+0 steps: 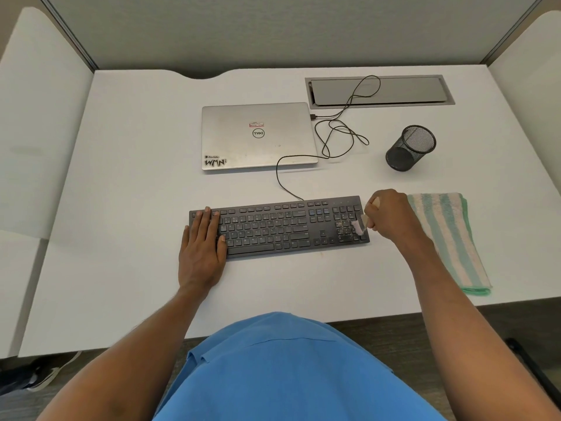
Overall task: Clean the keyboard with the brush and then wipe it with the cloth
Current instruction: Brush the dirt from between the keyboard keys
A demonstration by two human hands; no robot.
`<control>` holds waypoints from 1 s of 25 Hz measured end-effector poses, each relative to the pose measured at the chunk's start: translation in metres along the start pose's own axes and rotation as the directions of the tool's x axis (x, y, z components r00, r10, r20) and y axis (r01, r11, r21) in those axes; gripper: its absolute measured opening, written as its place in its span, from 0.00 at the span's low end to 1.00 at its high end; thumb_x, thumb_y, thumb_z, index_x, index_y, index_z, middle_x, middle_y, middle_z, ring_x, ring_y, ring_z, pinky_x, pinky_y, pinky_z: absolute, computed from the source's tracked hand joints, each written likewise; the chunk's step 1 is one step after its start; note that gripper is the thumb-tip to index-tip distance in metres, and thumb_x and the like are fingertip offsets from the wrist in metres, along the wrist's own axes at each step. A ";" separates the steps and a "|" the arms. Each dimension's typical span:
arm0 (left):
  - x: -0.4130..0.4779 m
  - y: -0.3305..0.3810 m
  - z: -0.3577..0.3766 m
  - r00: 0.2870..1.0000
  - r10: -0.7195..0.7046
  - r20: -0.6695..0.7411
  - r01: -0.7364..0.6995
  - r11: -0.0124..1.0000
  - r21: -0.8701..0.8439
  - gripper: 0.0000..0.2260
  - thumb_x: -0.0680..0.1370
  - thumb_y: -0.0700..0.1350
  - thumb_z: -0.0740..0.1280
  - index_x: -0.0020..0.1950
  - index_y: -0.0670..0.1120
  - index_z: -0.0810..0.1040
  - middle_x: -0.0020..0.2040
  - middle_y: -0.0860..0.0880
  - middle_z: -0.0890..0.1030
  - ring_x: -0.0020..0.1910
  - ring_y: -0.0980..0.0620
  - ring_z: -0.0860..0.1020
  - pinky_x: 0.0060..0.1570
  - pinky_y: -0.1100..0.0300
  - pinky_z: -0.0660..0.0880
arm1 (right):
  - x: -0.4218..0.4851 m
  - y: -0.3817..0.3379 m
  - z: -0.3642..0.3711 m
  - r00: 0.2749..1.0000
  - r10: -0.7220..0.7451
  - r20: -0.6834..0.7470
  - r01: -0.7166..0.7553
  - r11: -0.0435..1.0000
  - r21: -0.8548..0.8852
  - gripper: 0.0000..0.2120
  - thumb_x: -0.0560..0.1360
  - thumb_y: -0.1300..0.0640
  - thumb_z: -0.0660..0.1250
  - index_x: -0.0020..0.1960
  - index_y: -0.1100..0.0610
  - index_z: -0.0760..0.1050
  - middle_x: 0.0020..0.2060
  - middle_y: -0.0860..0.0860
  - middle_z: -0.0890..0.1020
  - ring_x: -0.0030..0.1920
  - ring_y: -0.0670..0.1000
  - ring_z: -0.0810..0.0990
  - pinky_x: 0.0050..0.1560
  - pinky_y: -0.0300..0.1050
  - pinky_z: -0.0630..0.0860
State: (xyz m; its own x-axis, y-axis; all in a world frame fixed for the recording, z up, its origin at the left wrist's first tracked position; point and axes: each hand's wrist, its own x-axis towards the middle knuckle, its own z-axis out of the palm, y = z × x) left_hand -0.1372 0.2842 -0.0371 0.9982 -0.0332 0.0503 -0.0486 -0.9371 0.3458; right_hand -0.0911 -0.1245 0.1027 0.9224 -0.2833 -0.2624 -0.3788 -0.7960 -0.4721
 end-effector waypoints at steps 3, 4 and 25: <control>0.000 0.001 0.000 1.000 0.005 -0.004 -0.005 1.000 -0.002 0.27 0.86 0.53 0.50 0.86 0.49 0.57 0.86 0.50 0.57 0.86 0.51 0.52 0.83 0.44 0.53 | -0.002 -0.004 -0.001 0.998 -0.029 -0.049 0.031 0.998 0.047 0.07 0.79 0.60 0.64 0.43 0.56 0.79 0.33 0.54 0.84 0.33 0.53 0.84 0.34 0.47 0.82; 0.000 0.001 0.000 1.000 0.004 -0.004 -0.004 1.000 -0.002 0.27 0.86 0.53 0.50 0.86 0.49 0.57 0.86 0.50 0.57 0.86 0.50 0.52 0.83 0.44 0.53 | -0.003 -0.004 0.001 0.997 -0.039 -0.073 0.043 0.998 0.047 0.07 0.80 0.58 0.65 0.44 0.56 0.79 0.33 0.53 0.84 0.33 0.52 0.84 0.34 0.46 0.81; 0.000 0.000 0.000 1.000 0.001 0.003 -0.001 1.000 0.003 0.27 0.86 0.52 0.50 0.86 0.49 0.57 0.86 0.50 0.56 0.86 0.50 0.52 0.84 0.44 0.53 | -0.019 0.000 0.003 0.999 0.035 -0.001 -0.035 0.999 0.003 0.10 0.78 0.63 0.63 0.40 0.59 0.79 0.30 0.56 0.83 0.32 0.56 0.84 0.33 0.49 0.82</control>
State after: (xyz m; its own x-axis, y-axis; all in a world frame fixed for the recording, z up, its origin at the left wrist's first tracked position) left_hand -0.1374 0.2836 -0.0372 0.9982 -0.0351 0.0483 -0.0496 -0.9382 0.3426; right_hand -0.1086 -0.1175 0.1048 0.9086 -0.3114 -0.2783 -0.4112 -0.7840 -0.4651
